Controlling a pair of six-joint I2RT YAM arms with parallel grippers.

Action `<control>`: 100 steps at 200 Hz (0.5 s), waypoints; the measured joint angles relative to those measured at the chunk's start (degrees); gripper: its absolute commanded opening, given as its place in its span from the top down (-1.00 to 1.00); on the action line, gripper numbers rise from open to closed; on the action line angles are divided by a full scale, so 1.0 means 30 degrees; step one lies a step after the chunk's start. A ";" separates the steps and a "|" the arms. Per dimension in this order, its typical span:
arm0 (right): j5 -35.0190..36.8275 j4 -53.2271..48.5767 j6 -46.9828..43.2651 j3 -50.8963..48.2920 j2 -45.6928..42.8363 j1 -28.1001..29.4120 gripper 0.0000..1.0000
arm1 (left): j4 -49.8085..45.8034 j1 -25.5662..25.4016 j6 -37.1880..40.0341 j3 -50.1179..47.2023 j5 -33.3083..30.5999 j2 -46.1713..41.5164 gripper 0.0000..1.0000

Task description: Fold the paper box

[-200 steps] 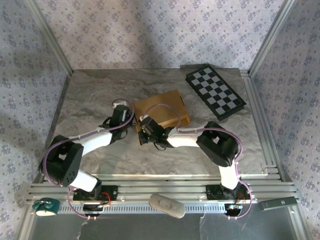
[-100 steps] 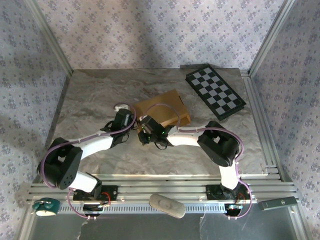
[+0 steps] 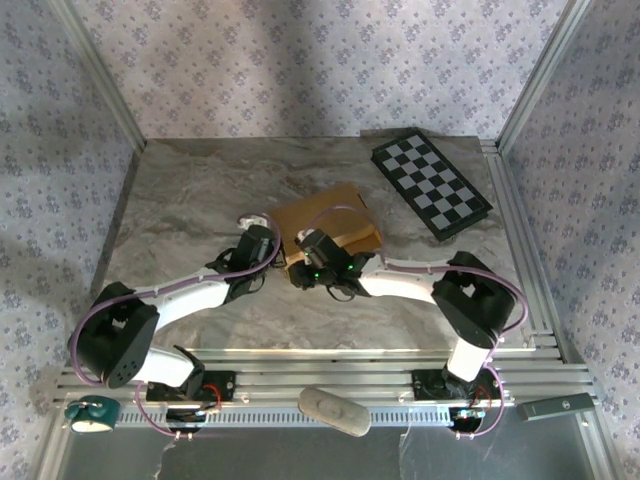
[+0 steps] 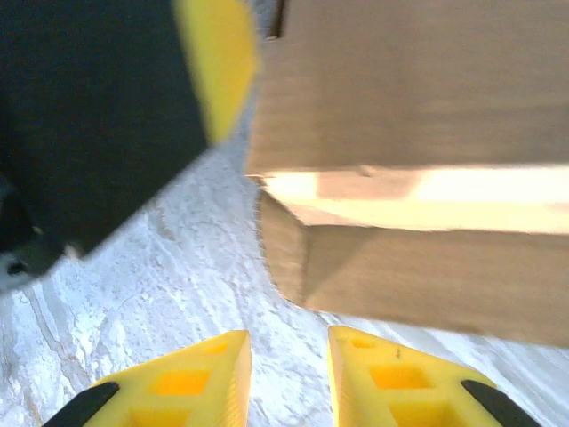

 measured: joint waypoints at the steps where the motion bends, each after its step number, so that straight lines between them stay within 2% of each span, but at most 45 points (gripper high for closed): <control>1: 0.0007 -0.0007 0.0029 -0.0029 -0.0044 -0.0029 0.40 | -0.0029 0.0000 0.0000 -0.0007 -0.0015 0.0000 1.00; 17: 0.0160 -0.0087 0.0933 -0.0415 -0.0947 -0.0765 0.40 | -0.1027 0.0211 -0.0146 0.0029 -0.0408 -0.0255 1.00; 21: 0.0175 -0.0087 0.1166 -0.0459 -0.1173 -0.0954 0.40 | -0.1362 0.0299 -0.0197 0.0073 -0.0423 -0.0350 0.94; 27: 0.0233 -0.0087 0.1515 -0.0495 -0.1464 -0.1217 0.41 | -0.2098 0.0488 -0.0284 0.0248 -0.0350 -0.0627 0.77; 35: 0.0364 -0.0102 0.2040 -0.0517 -0.1887 -0.1530 0.42 | -0.2878 0.0867 -0.0415 0.0619 -0.0131 -0.0962 0.30; 41: 0.0466 -0.0095 0.2484 -0.0561 -0.2215 -0.1763 0.43 | -0.3439 0.1231 -0.0510 0.1020 0.0109 -0.1173 0.11; 75: 0.0998 -0.1559 0.5224 -0.0882 -0.3512 -0.2637 0.48 | -0.6528 0.4524 -0.0736 0.5894 0.2594 -0.0852 0.11; 100: 0.0517 -0.3606 0.7934 -0.1166 -0.3920 -0.3869 0.44 | -0.8954 0.6317 -0.0066 1.1599 0.3876 0.2324 0.03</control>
